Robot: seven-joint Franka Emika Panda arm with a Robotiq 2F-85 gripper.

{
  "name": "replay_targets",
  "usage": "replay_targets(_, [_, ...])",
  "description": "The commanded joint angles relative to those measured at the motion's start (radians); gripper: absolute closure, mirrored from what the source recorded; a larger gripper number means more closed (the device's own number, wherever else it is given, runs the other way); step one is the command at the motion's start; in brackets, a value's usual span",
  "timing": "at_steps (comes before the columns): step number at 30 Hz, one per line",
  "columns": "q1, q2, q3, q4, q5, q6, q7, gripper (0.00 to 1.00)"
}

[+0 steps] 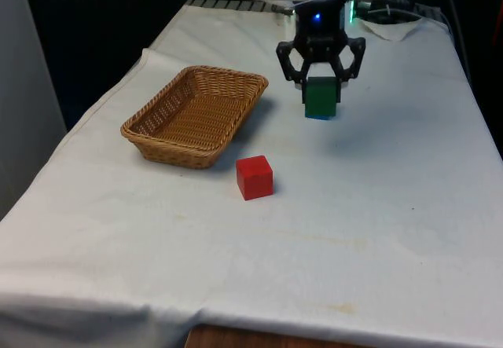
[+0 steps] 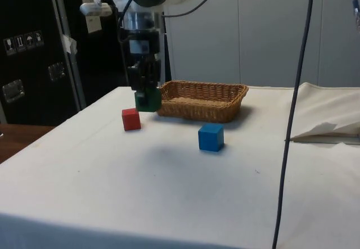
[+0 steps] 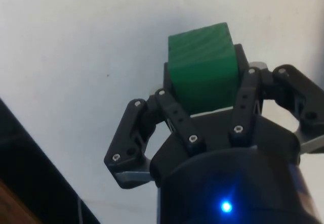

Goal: Pick up exactly two blocks and place them into the basket.

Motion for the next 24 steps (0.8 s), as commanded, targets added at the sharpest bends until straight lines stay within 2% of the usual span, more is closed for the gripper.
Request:
replay_targets(1, [-0.007, -0.005, -0.002, -0.005, 0.003, 0.002, -0.015, 1.00])
replay_targets(4, [-0.011, -0.004, -0.022, -0.007, 0.007, 0.002, -0.048, 1.00])
replay_targets(5, [-0.004, 0.000, -0.027, -0.003, 0.001, 0.000, -0.040, 1.00])
replay_targets(7, [-0.013, -0.004, -0.032, -0.008, 0.008, 0.002, -0.065, 1.00])
replay_targets(14, [-0.021, -0.004, -0.073, -0.012, 0.012, 0.003, -0.126, 1.00])
replay_targets(15, [-0.012, 0.000, -0.074, -0.010, 0.004, 0.001, -0.110, 1.00])
replay_targets(16, [-0.022, -0.004, -0.077, -0.013, 0.013, 0.003, -0.133, 1.00])
replay_targets(23, [-0.032, 0.000, -0.117, -0.012, 0.016, 0.002, -0.195, 1.00])
replay_targets(24, [-0.024, 0.002, -0.121, -0.012, 0.006, 0.001, -0.181, 1.00])
